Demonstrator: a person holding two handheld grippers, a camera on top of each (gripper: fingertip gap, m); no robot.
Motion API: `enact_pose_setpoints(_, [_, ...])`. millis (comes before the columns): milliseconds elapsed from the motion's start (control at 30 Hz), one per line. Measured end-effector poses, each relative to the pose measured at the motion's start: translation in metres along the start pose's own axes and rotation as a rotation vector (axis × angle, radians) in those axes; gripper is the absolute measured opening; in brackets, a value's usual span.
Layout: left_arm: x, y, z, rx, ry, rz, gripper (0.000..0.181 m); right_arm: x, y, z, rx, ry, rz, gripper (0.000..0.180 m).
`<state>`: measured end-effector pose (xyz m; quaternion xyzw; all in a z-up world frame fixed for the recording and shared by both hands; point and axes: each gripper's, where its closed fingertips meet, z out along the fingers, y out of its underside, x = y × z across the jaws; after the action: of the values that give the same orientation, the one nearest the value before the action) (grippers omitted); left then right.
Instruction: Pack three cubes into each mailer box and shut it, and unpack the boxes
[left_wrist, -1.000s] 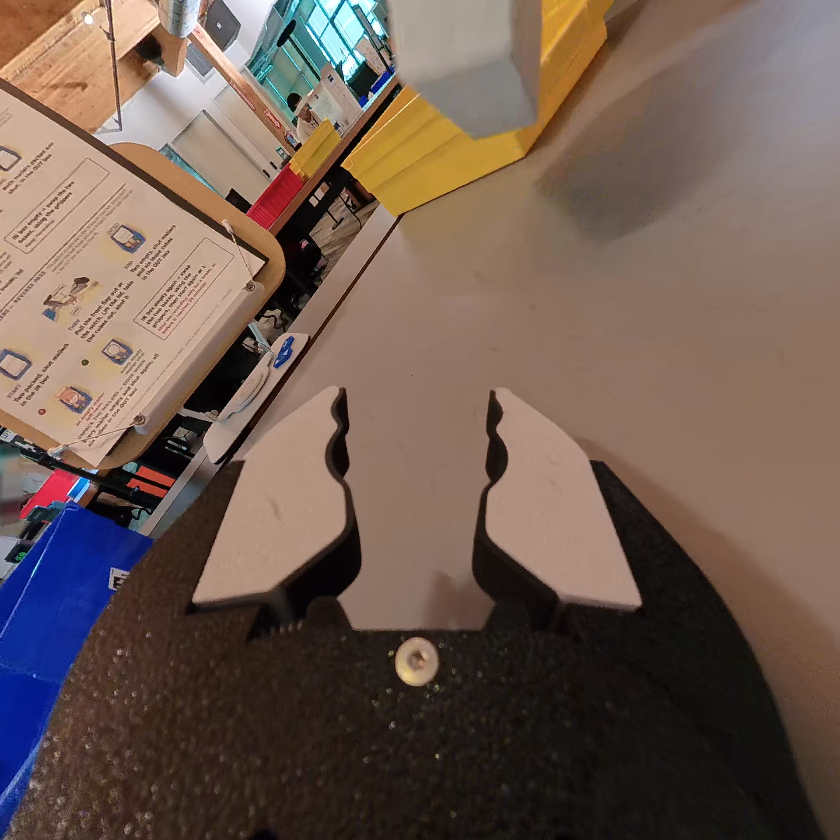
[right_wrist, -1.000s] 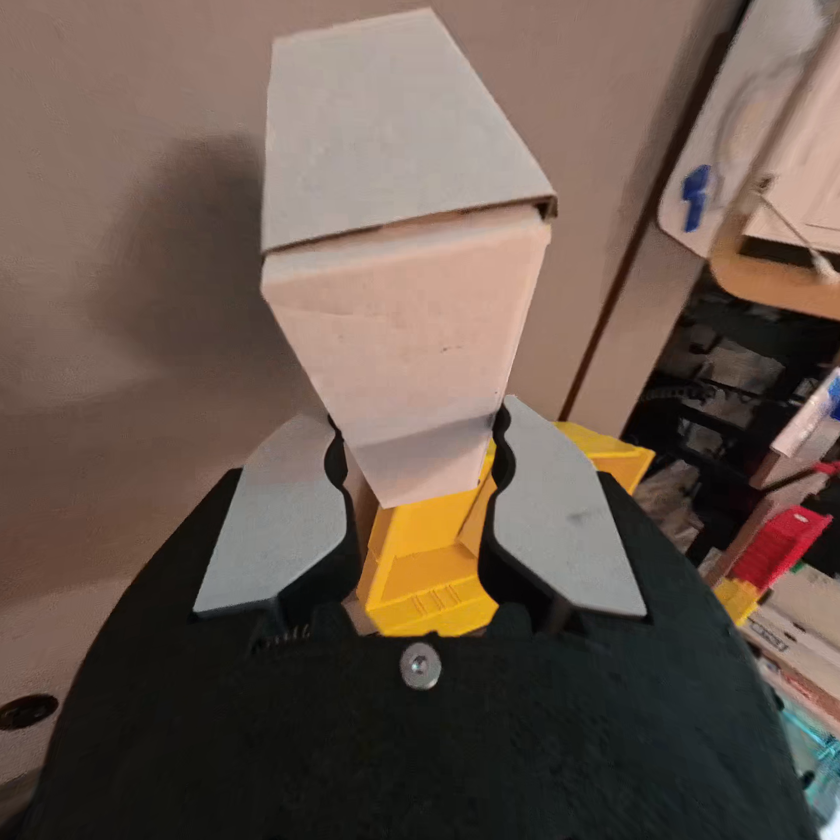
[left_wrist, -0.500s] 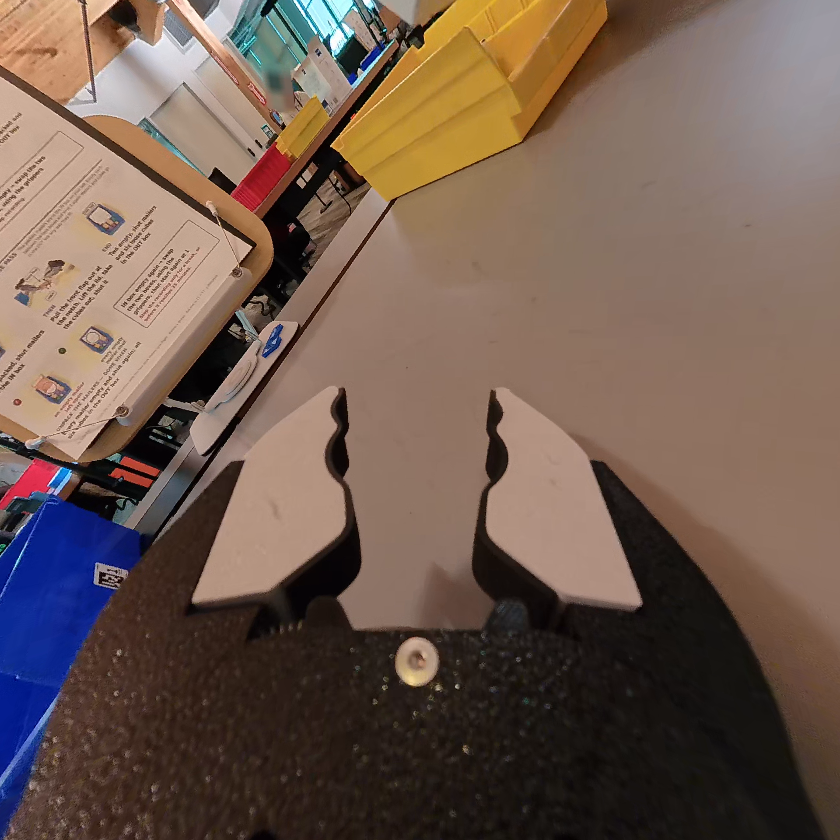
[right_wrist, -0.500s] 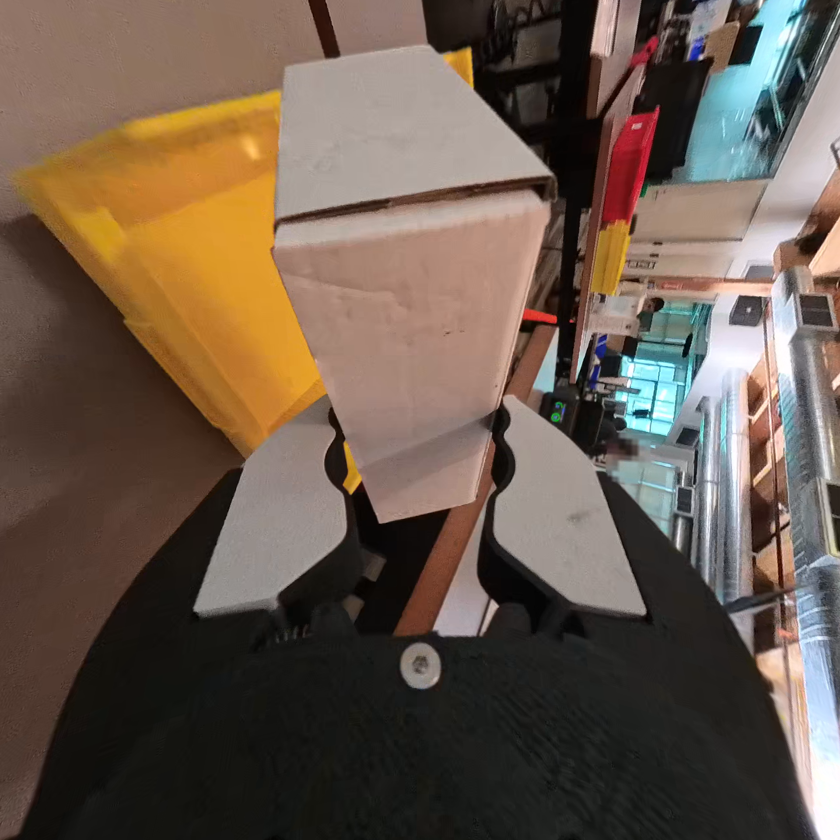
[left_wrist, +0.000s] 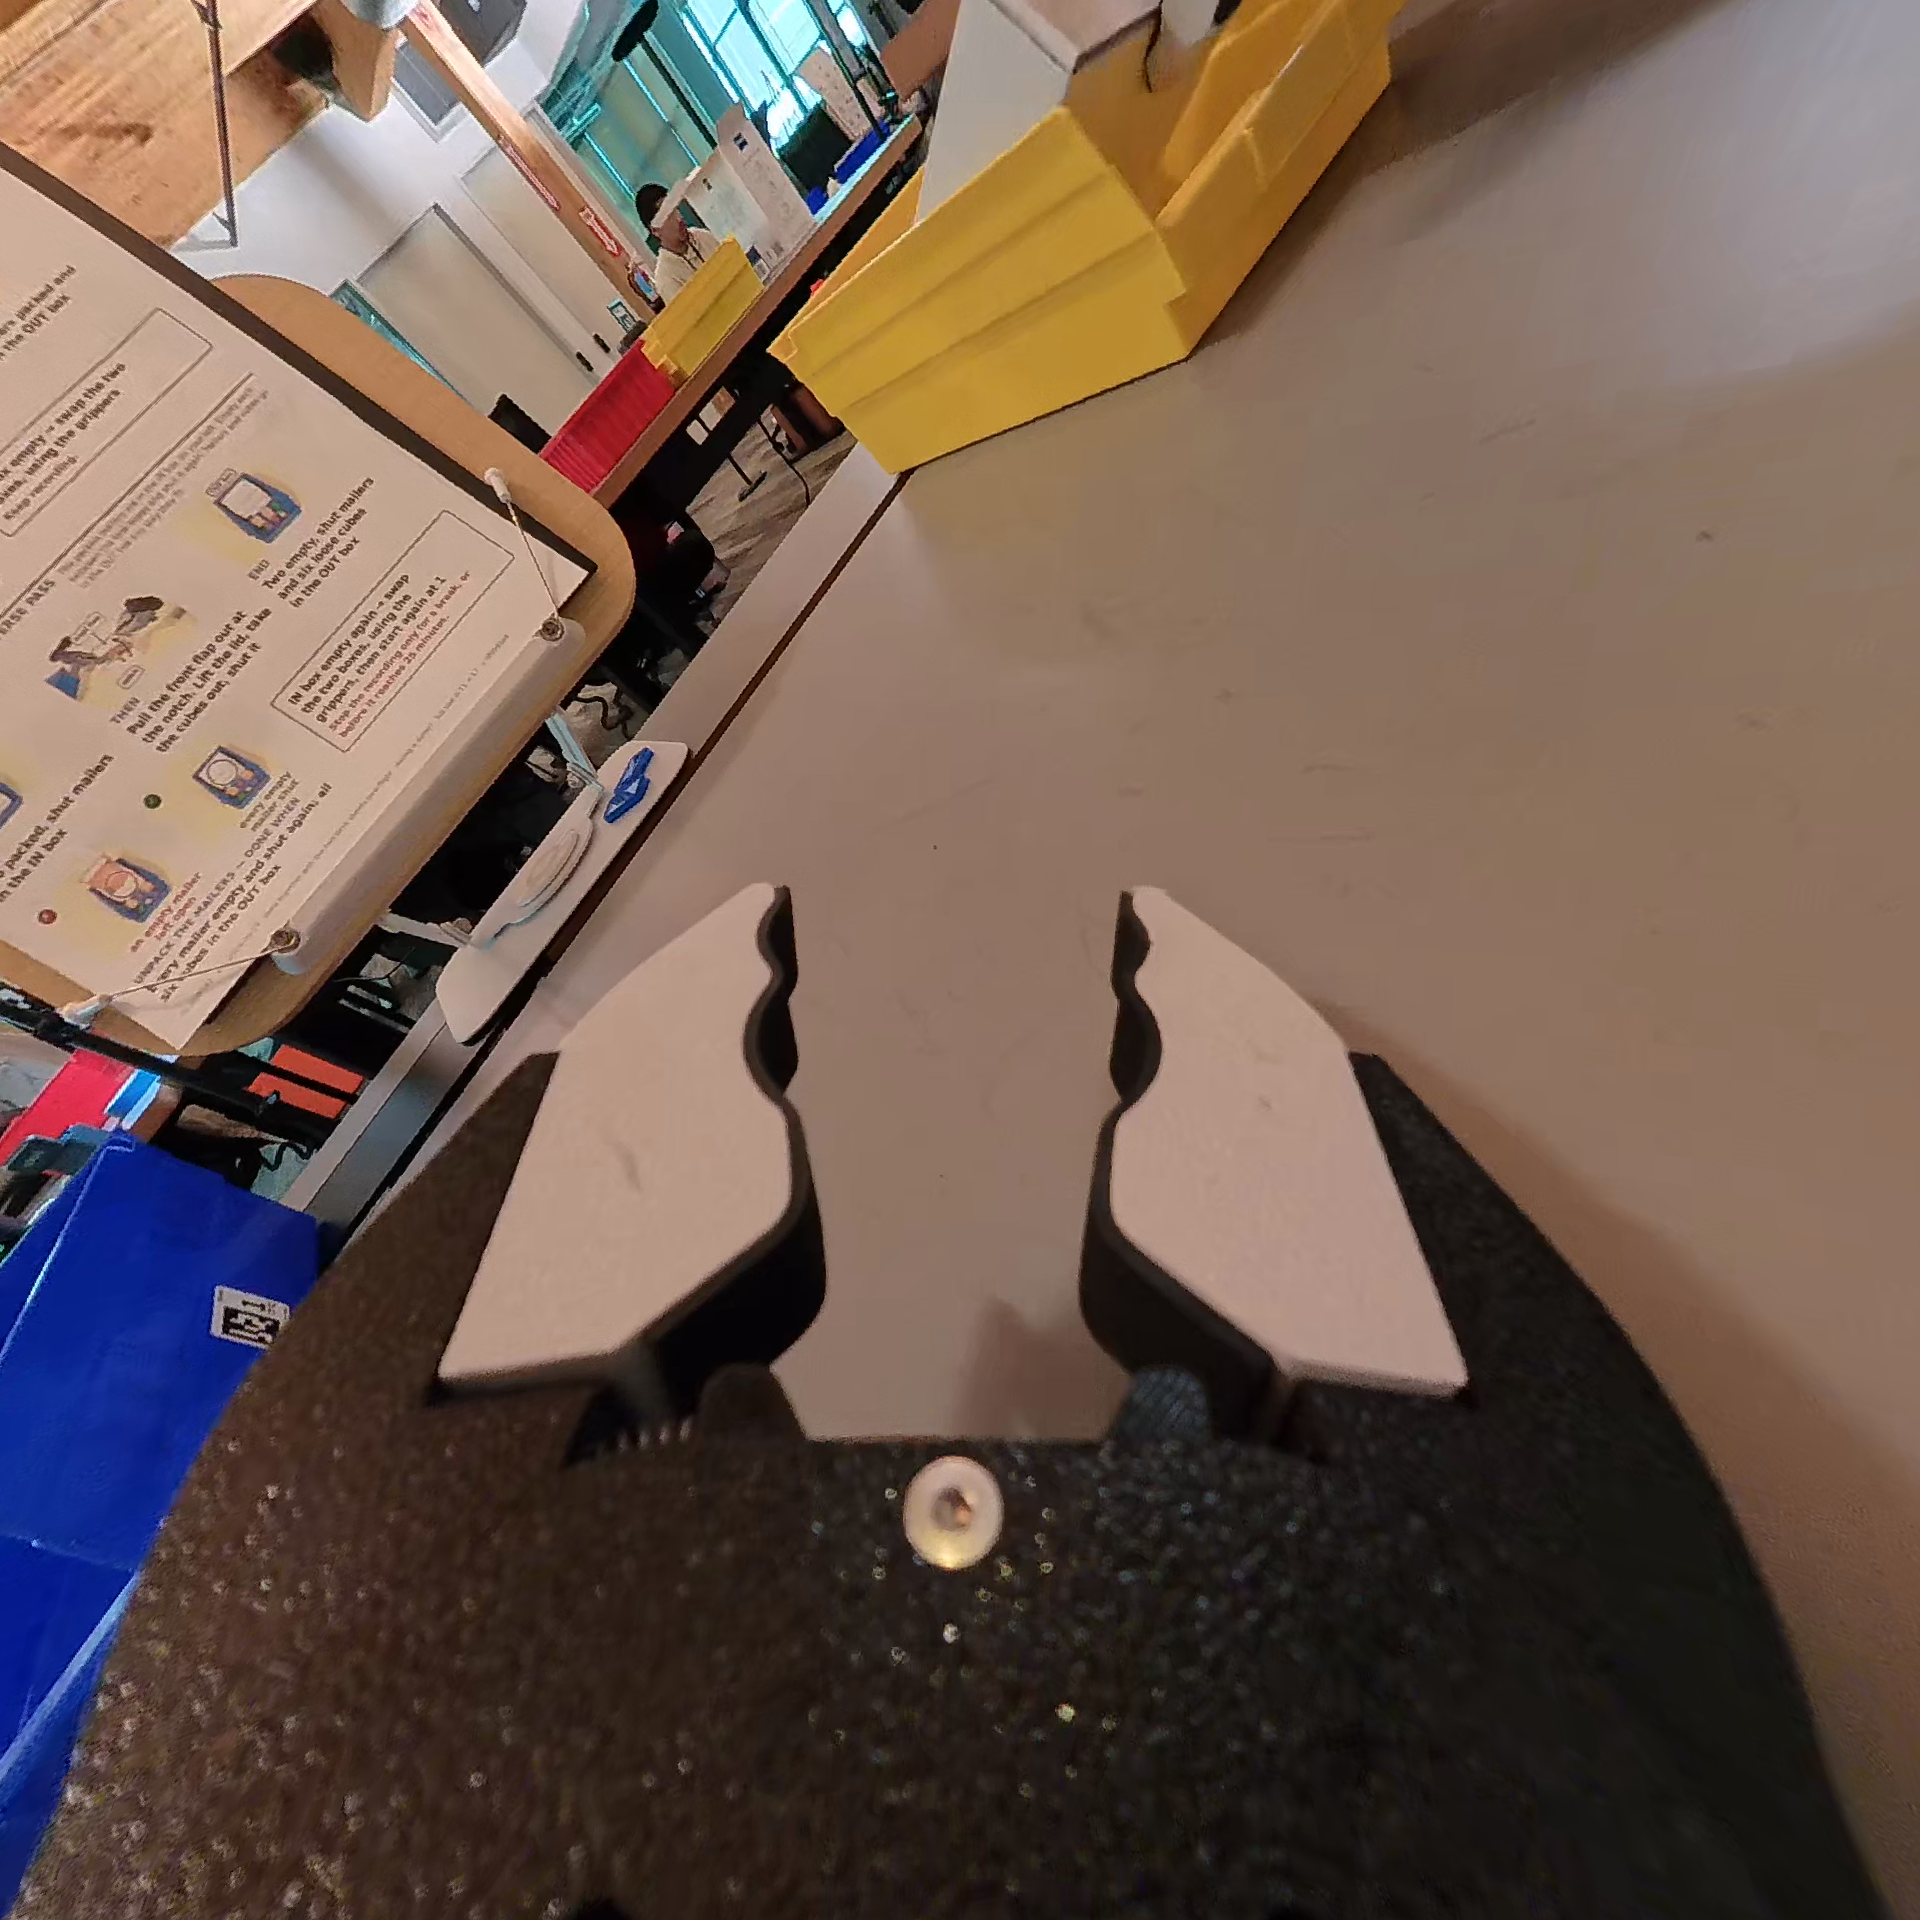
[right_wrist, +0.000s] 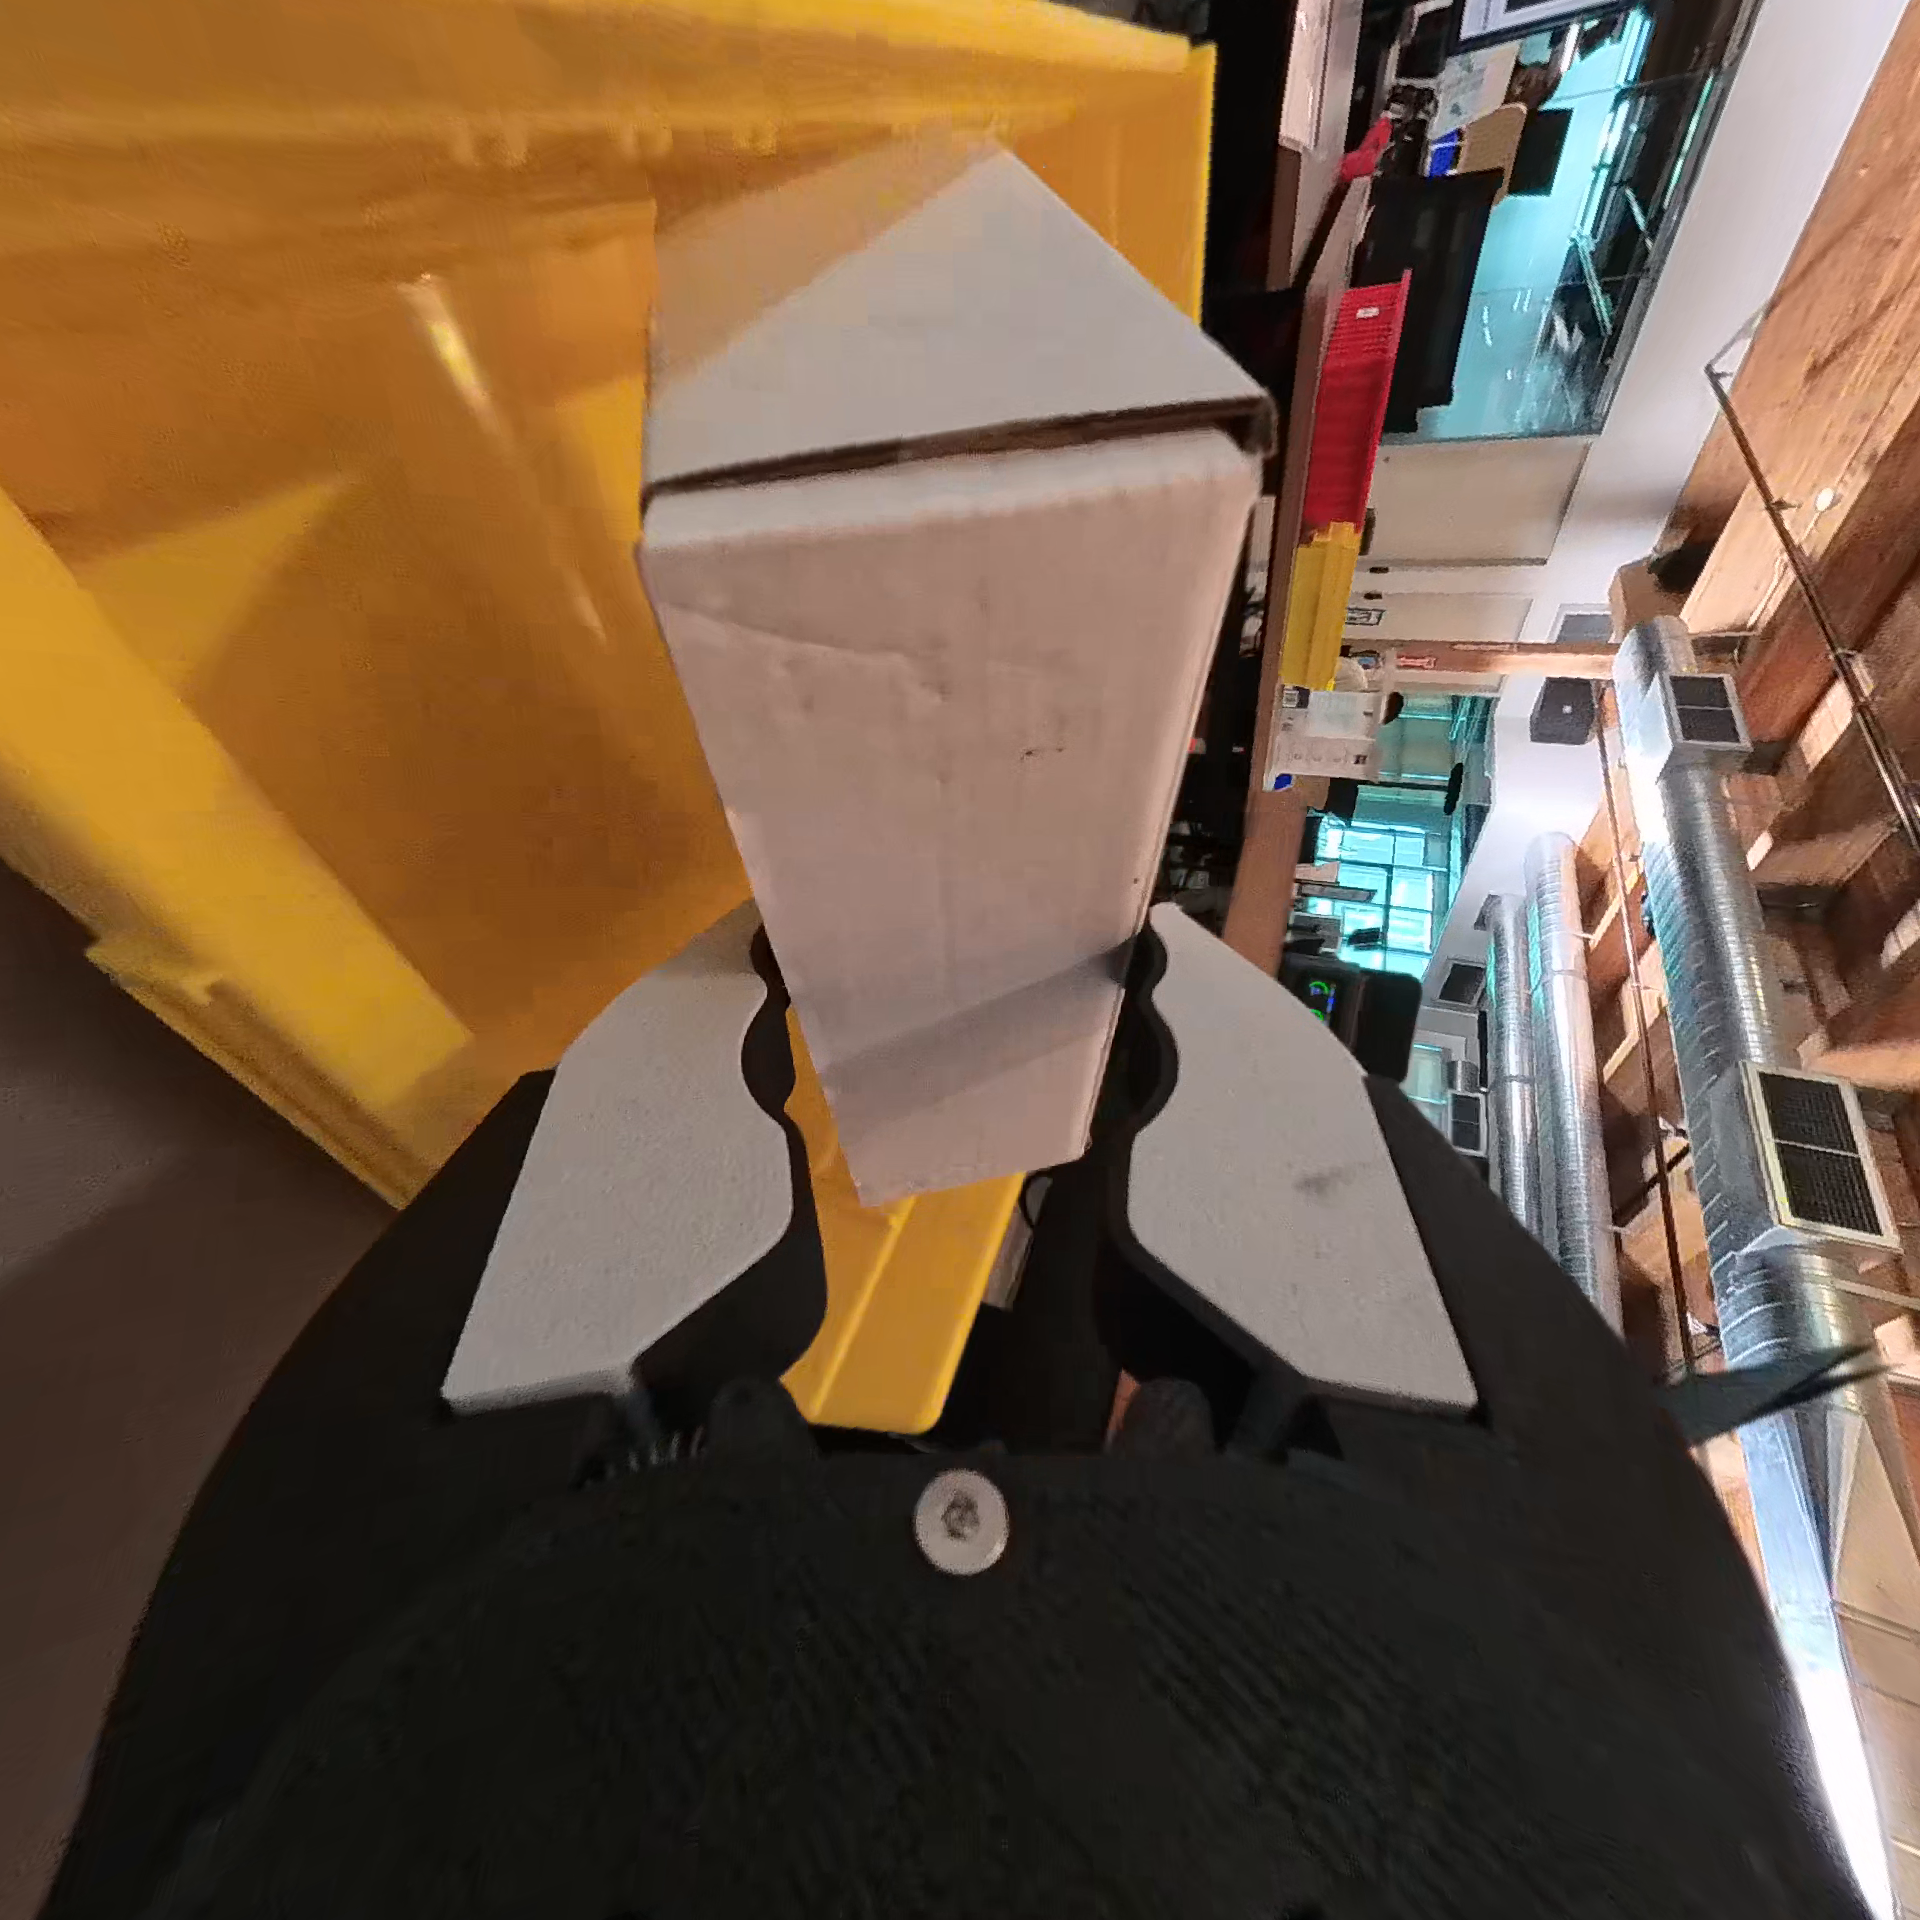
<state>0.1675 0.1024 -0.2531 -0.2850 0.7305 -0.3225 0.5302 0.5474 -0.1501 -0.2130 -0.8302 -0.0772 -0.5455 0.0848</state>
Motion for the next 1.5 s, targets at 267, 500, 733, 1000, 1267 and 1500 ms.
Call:
enact_pose_setpoints(267, [-0.002,-0.002,-0.002,0.018,-0.011,-0.012,0.057,-0.023,-0.004,-0.001,0.013,-0.105,-0.161,0.061])
enact_pose_setpoints(500, [-0.001,-0.001,-0.001,0.007,-0.007,-0.001,0.057,-0.035,-0.009,-0.011,0.088,-0.247,-0.118,0.061])
enact_pose_setpoints(733, [0.000,0.001,0.000,-0.003,0.000,0.002,0.057,-0.034,-0.011,-0.030,0.124,-0.374,-0.060,0.058])
enact_pose_setpoints(1000, [0.004,0.003,0.003,-0.026,0.010,0.025,0.058,-0.037,-0.009,-0.026,0.085,-0.384,0.032,0.045])
enact_pose_setpoints(1267, [-0.003,-0.001,-0.002,0.011,-0.012,-0.018,0.057,-0.034,-0.008,-0.072,0.114,-0.229,0.406,0.049])
enact_pose_setpoints(1500, [-0.003,0.001,0.017,-0.090,0.042,-0.196,0.056,-0.050,-0.038,-0.145,0.309,-0.257,1.031,0.050])
